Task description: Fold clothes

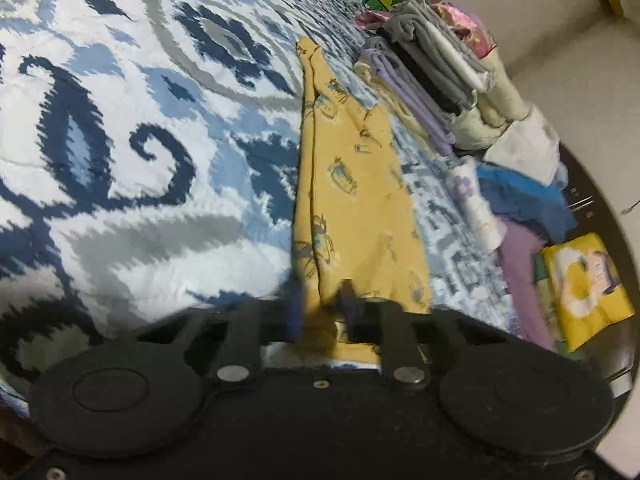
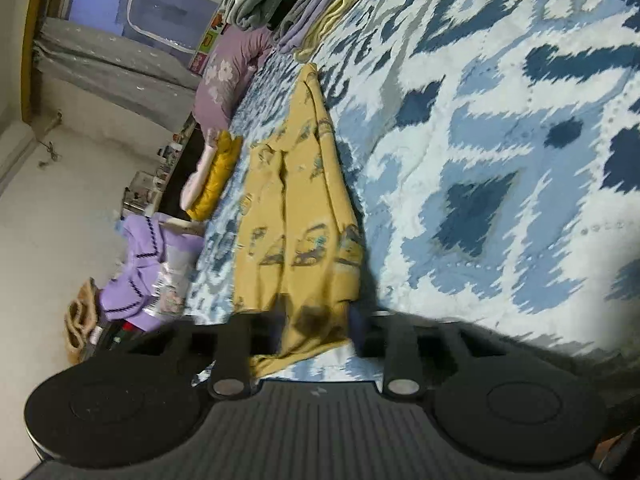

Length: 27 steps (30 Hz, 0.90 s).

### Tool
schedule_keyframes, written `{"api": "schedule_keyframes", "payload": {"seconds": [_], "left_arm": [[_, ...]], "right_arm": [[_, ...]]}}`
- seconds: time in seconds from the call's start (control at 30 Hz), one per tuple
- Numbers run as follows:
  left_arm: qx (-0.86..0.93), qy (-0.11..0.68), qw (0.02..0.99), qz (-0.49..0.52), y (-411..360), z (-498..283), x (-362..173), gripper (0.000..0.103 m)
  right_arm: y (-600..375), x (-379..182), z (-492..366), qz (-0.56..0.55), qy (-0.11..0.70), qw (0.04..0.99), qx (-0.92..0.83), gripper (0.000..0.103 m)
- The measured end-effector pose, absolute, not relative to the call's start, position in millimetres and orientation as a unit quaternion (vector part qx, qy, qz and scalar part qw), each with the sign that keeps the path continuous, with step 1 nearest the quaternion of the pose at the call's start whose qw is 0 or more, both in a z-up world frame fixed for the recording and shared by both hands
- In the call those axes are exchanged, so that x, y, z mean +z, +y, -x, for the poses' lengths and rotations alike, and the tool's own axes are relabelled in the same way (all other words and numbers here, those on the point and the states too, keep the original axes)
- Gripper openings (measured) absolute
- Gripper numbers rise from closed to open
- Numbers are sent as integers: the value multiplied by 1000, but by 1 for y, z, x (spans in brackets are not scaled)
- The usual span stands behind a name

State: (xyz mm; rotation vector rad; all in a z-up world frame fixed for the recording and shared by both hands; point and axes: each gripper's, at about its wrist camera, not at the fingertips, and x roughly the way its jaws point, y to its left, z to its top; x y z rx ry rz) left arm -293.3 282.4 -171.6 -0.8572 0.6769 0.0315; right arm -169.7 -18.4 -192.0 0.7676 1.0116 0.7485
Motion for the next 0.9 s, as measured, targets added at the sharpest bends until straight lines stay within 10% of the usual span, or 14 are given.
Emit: {"api": "schedule_keyframes", "payload": {"seconds": [0.17, 0.33, 0.47, 0.9], "left_arm": [[17, 320, 849, 421, 278, 310, -166, 11], [15, 333, 860, 386, 282, 312, -155, 45], [-1, 315, 924, 215, 260, 322, -120, 51], [-40, 291, 915, -279, 176, 336, -148, 65]], "right_arm": [[-27, -185, 179, -349, 458, 741, 346, 14], [-35, -187, 178, -341, 469, 735, 350, 20], [-44, -151, 190, -271, 399, 793, 372, 35], [10, -135, 262, 257, 218, 861, 381, 40]]}}
